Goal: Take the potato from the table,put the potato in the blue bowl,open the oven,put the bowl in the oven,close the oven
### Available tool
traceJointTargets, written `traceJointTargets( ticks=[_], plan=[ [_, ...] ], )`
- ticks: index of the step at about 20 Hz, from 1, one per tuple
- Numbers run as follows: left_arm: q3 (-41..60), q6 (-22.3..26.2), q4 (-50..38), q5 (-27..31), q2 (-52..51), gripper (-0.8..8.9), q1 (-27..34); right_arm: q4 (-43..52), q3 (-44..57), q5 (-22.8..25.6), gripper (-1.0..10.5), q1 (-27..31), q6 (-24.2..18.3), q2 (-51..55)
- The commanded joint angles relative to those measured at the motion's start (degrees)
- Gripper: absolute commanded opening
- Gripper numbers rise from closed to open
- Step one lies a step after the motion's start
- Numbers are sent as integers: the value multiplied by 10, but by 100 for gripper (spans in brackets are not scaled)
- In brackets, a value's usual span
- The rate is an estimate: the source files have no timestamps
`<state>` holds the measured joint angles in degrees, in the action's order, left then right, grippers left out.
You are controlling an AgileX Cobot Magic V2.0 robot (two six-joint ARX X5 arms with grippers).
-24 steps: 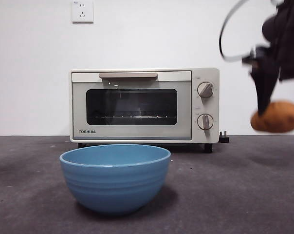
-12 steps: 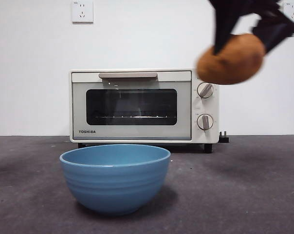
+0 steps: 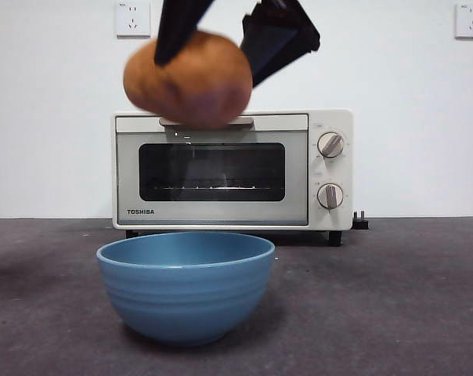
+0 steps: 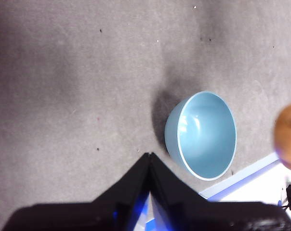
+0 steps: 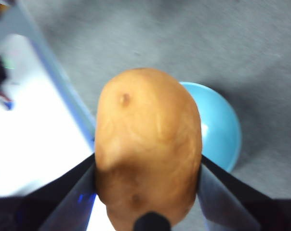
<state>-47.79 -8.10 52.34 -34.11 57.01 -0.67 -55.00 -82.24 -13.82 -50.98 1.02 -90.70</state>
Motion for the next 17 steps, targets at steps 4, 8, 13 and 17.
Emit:
traceJointTargets(
  ticks=[4, 8, 13, 17],
  plan=[
    [0, 16, 1, -3, 1, -4, -2, 19, 9, 14, 1, -1, 20, -68],
    [0, 23, 0, -2, 1, -4, -2, 19, 9, 17, 1, -1, 31, -126],
    [0, 23, -11, -2, 1, -4, -2, 11, 9, 19, 4, -1, 35, -160],
    [0, 23, -14, -2, 1, -4, -2, 6, 9, 23, 231, -1, 41, -165]
  ],
)
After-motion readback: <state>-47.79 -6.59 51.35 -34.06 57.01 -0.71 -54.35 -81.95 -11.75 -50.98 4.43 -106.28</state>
